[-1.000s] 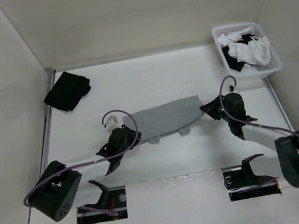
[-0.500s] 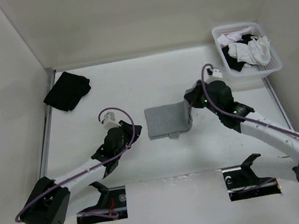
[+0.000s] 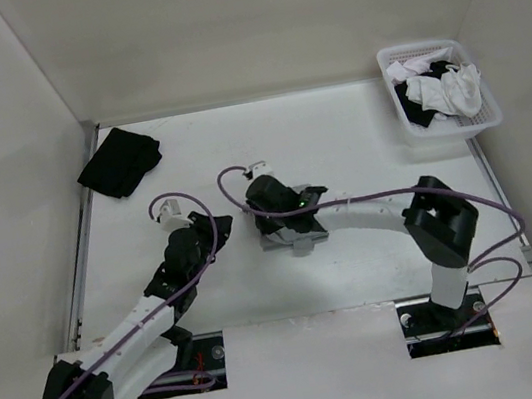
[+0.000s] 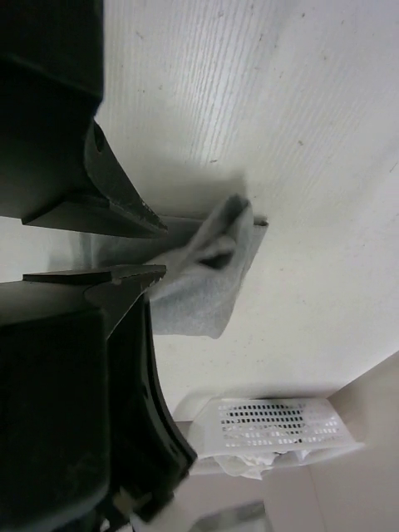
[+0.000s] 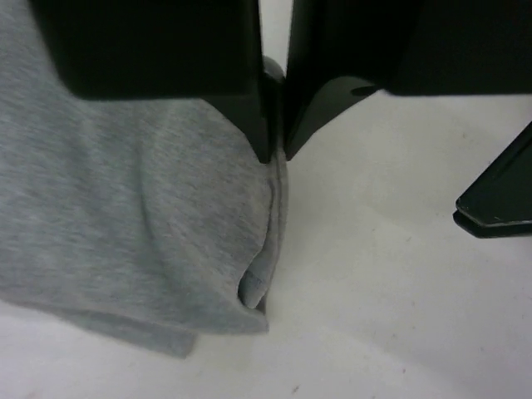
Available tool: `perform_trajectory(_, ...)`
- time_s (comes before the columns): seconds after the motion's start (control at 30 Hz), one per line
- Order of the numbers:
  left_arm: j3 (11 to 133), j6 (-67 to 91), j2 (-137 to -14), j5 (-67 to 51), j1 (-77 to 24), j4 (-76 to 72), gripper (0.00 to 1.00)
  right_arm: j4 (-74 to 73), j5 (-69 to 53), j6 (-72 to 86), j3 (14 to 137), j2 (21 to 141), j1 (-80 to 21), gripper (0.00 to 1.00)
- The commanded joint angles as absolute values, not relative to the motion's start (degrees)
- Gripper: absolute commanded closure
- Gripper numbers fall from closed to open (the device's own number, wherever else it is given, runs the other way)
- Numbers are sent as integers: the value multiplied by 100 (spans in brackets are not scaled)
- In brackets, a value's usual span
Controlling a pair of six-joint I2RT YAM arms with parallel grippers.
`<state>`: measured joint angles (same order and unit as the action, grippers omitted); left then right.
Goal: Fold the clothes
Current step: Fold the tank top
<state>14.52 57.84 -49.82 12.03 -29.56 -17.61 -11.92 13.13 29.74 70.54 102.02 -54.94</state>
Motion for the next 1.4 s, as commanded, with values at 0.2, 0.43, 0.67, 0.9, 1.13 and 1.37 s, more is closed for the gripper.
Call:
perform_trajectory(0.2,1555,5669,-4947,1055,-2764,-1705,79,-1478,1635,2997,7253,9952,-5946,59)
perform_trajectory(0.43,1968,5695,-6018,1125,-3404,-2381,78,-353,1486,3348,5750,8579,-5367,82)
perform_trajectory(0.67,2294,5809,-7521,1108,-4134,-3225,79,1053,-147,3796,5282,9174,-4171,97)
perform_trajectory(0.9,1908,6117,-8200,1081,-4276,-3524,80,2002,-949,4394,5309,10141,-3644,97)
perform_trajectory(1.13,1372,6266,-8218,1081,-4179,-3560,80,2776,-985,5123,5283,10749,-3248,97)
perform_trajectory(1.37,1221,6091,-6911,1186,-4135,-3227,74,3181,-905,5510,5150,10749,-3212,97)
